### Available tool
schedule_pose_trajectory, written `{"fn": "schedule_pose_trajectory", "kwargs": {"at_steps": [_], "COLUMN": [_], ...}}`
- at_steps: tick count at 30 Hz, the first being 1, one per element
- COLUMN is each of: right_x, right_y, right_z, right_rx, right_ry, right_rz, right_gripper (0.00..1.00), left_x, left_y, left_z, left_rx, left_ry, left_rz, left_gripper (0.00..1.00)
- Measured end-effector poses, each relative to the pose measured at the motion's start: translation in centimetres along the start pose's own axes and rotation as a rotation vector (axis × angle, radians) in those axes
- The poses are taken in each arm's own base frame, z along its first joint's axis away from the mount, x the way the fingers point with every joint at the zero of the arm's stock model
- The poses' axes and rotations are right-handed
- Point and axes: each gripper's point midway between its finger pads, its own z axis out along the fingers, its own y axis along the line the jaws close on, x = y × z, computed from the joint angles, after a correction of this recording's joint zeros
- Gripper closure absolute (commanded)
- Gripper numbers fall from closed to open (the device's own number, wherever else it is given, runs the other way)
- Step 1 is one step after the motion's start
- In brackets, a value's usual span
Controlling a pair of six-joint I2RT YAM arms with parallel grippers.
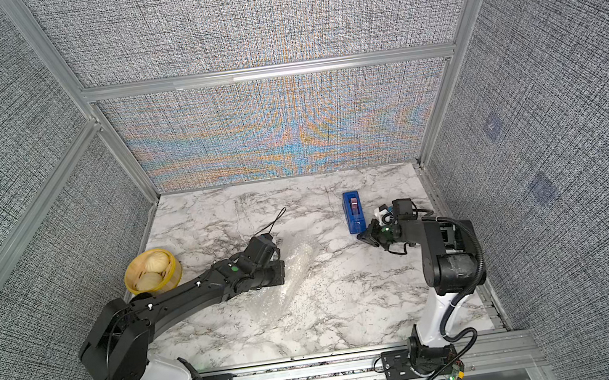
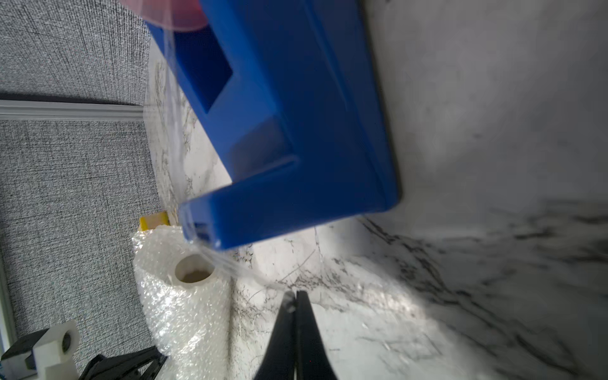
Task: Wrap vases in bubble wrap
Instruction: Tear off the tape using the Tape Cutter, then stick the tape on the bubble wrap.
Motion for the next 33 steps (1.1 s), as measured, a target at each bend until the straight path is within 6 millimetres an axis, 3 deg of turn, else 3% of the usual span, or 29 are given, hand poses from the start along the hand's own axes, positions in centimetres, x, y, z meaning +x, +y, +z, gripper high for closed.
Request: {"fn": "schedule_pose_trajectory", "kwargs": {"at_steps": [12,15,22,25,29,33], "right_x": [-0.7,0.7,1.1,1.5,1.5,3.5], "right_y": [-1.3,-3.1,-2.9,-0.7,5.2,9.2], "right_z": [-0.2,-0.1,-0.2,-0.8,-2.4,-3.5], "right_rx": [0.071,0.139,0.138,0.094,-0.008,-0.091], "right_ry": [-0.023,0.023,0.025,0.022,-0.011,0.006], "right_rz": [-0.005,0.063,0.051,0.019,-0.129,-0.242], "right_gripper": [1.0,1.0,1.0,1.0,1.0,1.0], "left_x": [0.0,-0.1,-0.1,-0.1,-0.1,0.0], "left_y": [0.0,0.0,0.0,-0.1,-0.1,-0.1], "left_z": [0.0,-0.1,-0.2,-0.2,-0.2,-0.1], "left_rx": [0.0,0.001,0.002,0.002,0.003,0.009], "left_ry": [-0.001,-0.003,-0.004,-0.004,-0.004,-0.003], "left_rz": [0.0,0.0,0.0,0.0,0.0,0.001], "left_gripper": [1.0,1.0,1.0,1.0,1.0,1.0]}}
